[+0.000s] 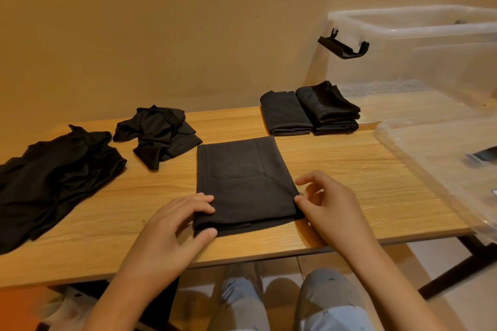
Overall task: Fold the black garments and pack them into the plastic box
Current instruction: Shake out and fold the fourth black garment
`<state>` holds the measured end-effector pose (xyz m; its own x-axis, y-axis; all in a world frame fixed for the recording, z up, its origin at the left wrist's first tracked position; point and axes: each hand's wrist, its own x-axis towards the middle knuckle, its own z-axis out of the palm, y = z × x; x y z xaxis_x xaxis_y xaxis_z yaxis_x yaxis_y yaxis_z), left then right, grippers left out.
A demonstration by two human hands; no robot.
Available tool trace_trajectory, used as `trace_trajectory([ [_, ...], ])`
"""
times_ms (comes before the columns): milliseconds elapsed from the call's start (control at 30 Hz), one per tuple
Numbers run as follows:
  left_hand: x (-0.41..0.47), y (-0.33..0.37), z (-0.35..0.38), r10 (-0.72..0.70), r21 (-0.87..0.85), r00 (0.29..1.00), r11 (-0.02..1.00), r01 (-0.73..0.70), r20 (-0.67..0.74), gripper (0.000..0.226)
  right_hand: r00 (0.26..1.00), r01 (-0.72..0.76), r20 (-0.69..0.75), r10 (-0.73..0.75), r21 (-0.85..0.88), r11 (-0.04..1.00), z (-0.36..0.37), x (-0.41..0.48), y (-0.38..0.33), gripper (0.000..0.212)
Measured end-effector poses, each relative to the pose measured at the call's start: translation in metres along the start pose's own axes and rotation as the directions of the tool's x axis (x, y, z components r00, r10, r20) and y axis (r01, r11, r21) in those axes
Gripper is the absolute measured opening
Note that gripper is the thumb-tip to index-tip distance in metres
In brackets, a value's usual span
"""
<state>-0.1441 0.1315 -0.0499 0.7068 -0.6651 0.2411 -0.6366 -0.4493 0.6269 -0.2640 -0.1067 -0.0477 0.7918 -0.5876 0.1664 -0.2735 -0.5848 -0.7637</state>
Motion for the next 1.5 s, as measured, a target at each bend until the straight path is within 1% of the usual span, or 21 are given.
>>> trace_trajectory([
  [33,-0.003,0.0,0.0,0.008,0.023,1.0,1.0,-0.009,0.028,0.033,0.997,0.046,-0.049,-0.052,-0.114,0.992,0.0,0.0,0.001,0.017],
  [67,-0.004,0.001,0.0,0.028,0.044,0.998,0.999,-0.03,0.052,0.042,0.989,0.113,-0.075,-0.127,-0.176,0.978,-0.002,-0.001,-0.001,0.02],
  [100,-0.005,0.003,0.0,0.044,0.064,0.996,0.997,-0.049,0.079,0.05,0.976,0.2,-0.046,-0.213,-0.2,0.959,-0.004,-0.001,-0.004,0.026],
  [133,-0.005,0.005,0.001,0.055,0.091,0.992,0.994,-0.066,0.116,0.058,0.955,0.294,0.044,-0.292,-0.22,0.93,-0.004,-0.001,-0.006,0.035],
  [167,-0.006,0.007,0.002,0.06,0.138,0.986,0.987,-0.083,0.159,0.067,0.919,0.387,0.176,-0.352,-0.246,0.889,-0.003,-0.002,-0.008,0.046],
  [233,-0.008,0.009,0.004,0.055,0.256,0.975,0.96,-0.11,0.213,0.083,0.833,0.501,0.42,-0.362,-0.292,0.815,0.001,-0.007,-0.007,0.065],
  [267,-0.01,0.008,0.006,0.062,0.295,0.974,0.947,-0.126,0.218,0.086,0.808,0.519,0.48,-0.342,-0.305,0.799,0.003,-0.009,-0.004,0.073],
  [333,-0.013,0.004,0.009,0.095,0.332,0.977,0.93,-0.155,0.192,0.084,0.795,0.529,0.503,-0.338,-0.305,0.792,0.002,-0.012,0.003,0.085],
  [400,-0.016,0.0,0.011,0.137,0.349,0.979,0.919,-0.181,0.148,0.082,0.794,0.539,0.487,-0.363,-0.289,0.791,0.001,-0.014,0.007,0.088],
  [533,-0.018,-0.001,0.012,0.206,0.313,0.976,0.925,-0.217,0.067,0.063,0.816,0.562,0.356,-0.456,-0.302,0.77,0.008,-0.021,0.015,0.075],
  [633,-0.024,-0.004,0.014,0.259,0.312,0.966,0.916,-0.252,0.018,0.053,0.805,0.594,0.281,-0.523,-0.354,0.723,0.011,-0.033,0.024,0.066],
  [800,-0.035,-0.004,0.019,0.312,0.252,0.946,0.926,-0.282,-0.086,0.032,0.78,0.618,0.1,-0.618,-0.277,0.735,0.014,-0.053,0.034,0.047],
  [867,-0.04,-0.004,0.019,0.314,0.195,0.941,0.938,-0.288,-0.122,0.029,0.753,0.639,0.022,-0.658,-0.261,0.723,0.015,-0.058,0.037,0.034],
  [933,-0.044,-0.004,0.016,0.253,0.11,0.958,0.965,-0.24,-0.132,0.027,0.738,0.652,-0.002,-0.675,-0.256,0.713,0.014,-0.061,0.037,0.028],
  [1033,-0.048,-0.002,0.01,0.169,0.02,0.98,0.986,-0.168,-0.101,0.026,0.733,0.664,0.044,-0.679,-0.261,0.701,0.008,-0.06,0.035,0.027],
  [1100,-0.048,0.003,0.004,0.127,-0.022,0.987,0.991,-0.13,-0.095,0.027,0.745,0.659,0.056,-0.665,-0.219,0.72,0.003,-0.056,0.029,0.025],
  [1167,-0.043,0.012,-0.002,0.099,-0.076,0.989,0.991,-0.108,-0.11,0.027,0.789,0.613,0.038,-0.613,-0.118,0.781,-0.002,-0.05,0.019,0.025],
  [1233,-0.029,0.022,-0.009,0.046,-0.163,0.989,0.984,-0.069,-0.14,0.018,0.85,0.526,-0.006,-0.526,0.021,0.85,-0.005,-0.04,0.006,0.025],
  [1300,-0.004,0.029,-0.015,-0.005,-0.193,0.985,0.981,-0.029,-0.173,0.012,0.901,0.434,-0.056,-0.43,0.126,0.892,-0.006,-0.021,-0.007,0.019],
  [1400,0.039,0.025,-0.016,-0.085,-0.146,0.984,0.987,0.062,-0.157,0.013,0.962,0.273,-0.051,-0.27,0.099,0.957,0.0,0.018,-0.022,0.021],
  [1500,0.076,0.008,-0.009,-0.199,-0.057,0.976,0.979,0.194,-0.084,0.013,0.99,0.14,-0.009,-0.141,-0.034,0.99,0.013,0.052,-0.026,0.026],
])
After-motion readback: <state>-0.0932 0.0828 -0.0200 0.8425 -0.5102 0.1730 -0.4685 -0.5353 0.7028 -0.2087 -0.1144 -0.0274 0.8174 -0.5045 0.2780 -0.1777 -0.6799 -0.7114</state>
